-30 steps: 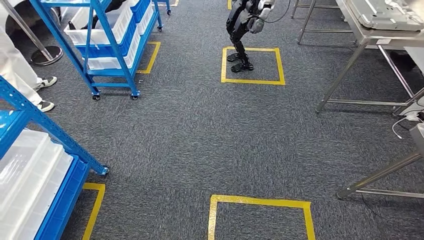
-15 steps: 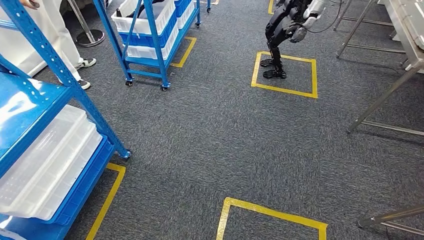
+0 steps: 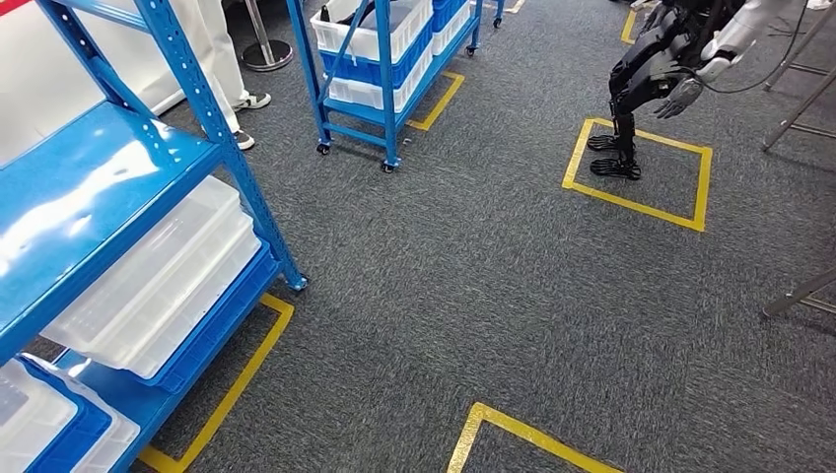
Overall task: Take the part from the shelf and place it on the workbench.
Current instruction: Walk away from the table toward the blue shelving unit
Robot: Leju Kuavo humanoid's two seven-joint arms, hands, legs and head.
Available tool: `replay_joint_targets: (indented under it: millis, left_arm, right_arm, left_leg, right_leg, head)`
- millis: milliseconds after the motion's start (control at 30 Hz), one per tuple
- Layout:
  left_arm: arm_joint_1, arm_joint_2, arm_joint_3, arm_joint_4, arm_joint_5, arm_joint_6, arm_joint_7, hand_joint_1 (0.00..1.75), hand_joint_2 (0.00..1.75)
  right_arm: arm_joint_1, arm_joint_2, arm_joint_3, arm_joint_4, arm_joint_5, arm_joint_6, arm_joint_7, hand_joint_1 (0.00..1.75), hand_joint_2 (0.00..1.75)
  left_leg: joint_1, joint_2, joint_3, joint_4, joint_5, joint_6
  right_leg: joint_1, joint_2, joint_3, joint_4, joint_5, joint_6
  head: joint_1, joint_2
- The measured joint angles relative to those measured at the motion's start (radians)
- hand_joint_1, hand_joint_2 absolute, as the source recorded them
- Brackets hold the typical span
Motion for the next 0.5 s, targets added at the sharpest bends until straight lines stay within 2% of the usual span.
replay_joint_targets:
  millis: [67, 100, 133, 167, 200, 233, 267, 300, 333, 367, 400, 433, 467, 500]
  left_arm:
    - [-0.001, 0.001, -0.001, 0.000, 0.002, 0.002, 0.000, 0.00, 0.00]
    - [-0.001, 0.001, -0.002, 0.000, 0.003, 0.003, -0.001, 0.00, 0.00]
    - [-0.002, 0.002, -0.004, 0.000, 0.004, 0.005, -0.001, 0.00, 0.00]
    - [-0.002, 0.002, -0.005, 0.000, 0.005, 0.006, -0.001, 0.00, 0.00]
    - [-0.002, 0.002, -0.005, 0.000, 0.005, 0.007, -0.001, 0.00, 0.00]
    - [-0.001, 0.002, -0.005, 0.000, 0.005, 0.008, -0.001, 0.00, 0.00]
    - [0.000, 0.003, -0.005, 0.000, 0.006, 0.009, -0.001, 0.00, 0.00]
    - [0.001, 0.003, -0.006, 0.000, 0.006, 0.009, -0.001, 0.00, 0.00]
    - [0.001, 0.003, -0.006, 0.000, 0.007, 0.009, -0.001, 0.00, 0.00]
    - [0.000, 0.003, -0.007, 0.000, 0.008, 0.010, -0.002, 0.00, 0.00]
    - [0.000, 0.003, -0.007, 0.000, 0.009, 0.010, -0.002, 0.00, 0.00]
    - [0.000, 0.003, -0.007, 0.000, 0.012, 0.011, -0.002, 0.00, 0.00]
    - [0.001, 0.003, -0.008, 0.000, 0.014, 0.011, -0.002, 0.00, 0.00]
    - [0.002, 0.003, -0.008, 0.000, 0.015, 0.012, -0.002, 0.00, 0.00]
  right_arm:
    - [0.001, 0.001, -0.001, 0.000, 0.000, 0.000, 0.000, 0.00, 0.00]
    - [0.002, 0.002, -0.002, 0.000, 0.000, 0.000, 0.000, 0.00, 0.00]
    - [0.004, 0.002, -0.002, 0.000, 0.001, 0.001, 0.000, 0.00, 0.00]
    - [0.005, 0.002, -0.003, 0.000, 0.001, 0.001, 0.001, 0.00, 0.00]
    - [0.005, 0.002, -0.004, 0.000, 0.002, 0.002, 0.001, 0.00, 0.00]
    - [0.004, 0.001, -0.004, 0.000, 0.002, 0.002, 0.000, 0.00, 0.00]
    - [0.004, 0.002, -0.005, 0.000, 0.002, 0.003, 0.000, 0.00, 0.00]
    - [0.003, 0.002, -0.005, 0.000, 0.002, 0.003, 0.000, 0.00, 0.00]
    - [0.003, 0.002, -0.005, 0.000, 0.002, 0.003, 0.000, 0.00, 0.00]
    - [0.003, 0.002, -0.005, 0.000, 0.002, 0.003, 0.000, 0.00, 0.00]
    - [0.002, 0.002, -0.006, 0.000, 0.003, 0.003, 0.000, 0.00, 0.00]
    - [0.001, 0.002, -0.006, 0.000, 0.003, 0.003, 0.000, 0.00, 0.00]
    - [-0.001, 0.002, -0.007, 0.000, 0.004, 0.003, 0.000, 0.00, 0.00]
    - [-0.003, 0.002, -0.007, 0.000, 0.005, 0.003, 0.001, 0.00, 0.00]
  left_leg:
    - [-0.002, 0.047, -0.026, 0.054, -0.036, -0.009]
    - [-0.002, 0.081, -0.053, 0.110, -0.068, -0.012]
    - [0.000, 0.103, -0.086, 0.178, -0.102, -0.016]
    - [0.002, 0.115, -0.116, 0.239, -0.128, -0.020]
    - [0.004, 0.121, -0.134, 0.275, -0.136, -0.023]
    - [0.006, 0.125, -0.133, 0.275, -0.124, -0.024]
    - [0.007, 0.131, -0.112, 0.234, -0.097, -0.025]
    - [0.007, 0.146, -0.074, 0.165, -0.060, -0.024]
    - [0.004, 0.173, -0.036, 0.094, -0.033, -0.020]
    - [0.001, 0.193, -0.007, 0.039, -0.015, -0.016]
    - [-0.001, 0.208, 0.010, 0.008, -0.007, -0.011]
    - [-0.005, 0.211, 0.012, 0.000, -0.009, -0.007]
    - [-0.004, 0.197, 0.010, -0.002, -0.007, -0.002]
    - [-0.002, 0.185, 0.012, -0.005, -0.005, 0.003]
  right_leg:
    - [-0.004, -0.028, 0.007, -0.012, 0.004, -0.013]
    - [-0.002, -0.043, 0.009, -0.015, 0.004, -0.017]
    - [0.000, -0.058, 0.009, -0.015, 0.003, -0.021]
    - [0.002, -0.074, 0.009, -0.015, 0.002, -0.022]
    - [0.003, -0.089, 0.010, -0.014, 0.000, -0.022]
    - [0.003, -0.104, 0.011, -0.014, -0.002, -0.022]
    - [0.003, -0.117, 0.013, -0.013, -0.005, -0.020]
    - [0.003, -0.130, 0.017, -0.012, -0.008, -0.017]
    - [0.005, -0.141, 0.021, -0.011, -0.012, -0.013]
    - [0.007, -0.150, 0.025, -0.009, -0.016, -0.008]
    - [0.010, -0.159, 0.028, -0.008, -0.019, -0.003]
    - [0.012, -0.168, 0.031, -0.008, -0.021, 0.002]
    - [0.013, -0.177, 0.035, -0.010, -0.022, 0.007]
    - [0.011, -0.177, 0.039, -0.008, -0.026, 0.012]
  head:
    - [-0.003, 0.000]
    - [-0.005, 0.000]
    - [-0.007, 0.000]
    - [-0.007, 0.000]
    - [-0.007, 0.000]
    - [-0.007, 0.000]
    - [-0.007, 0.000]
    - [-0.007, 0.000]
    - [-0.007, 0.000]
    - [-0.007, 0.000]
    - [-0.007, 0.000]
    - [-0.006, 0.000]
    - [-0.006, 0.000]
    - [-0.006, 0.000]
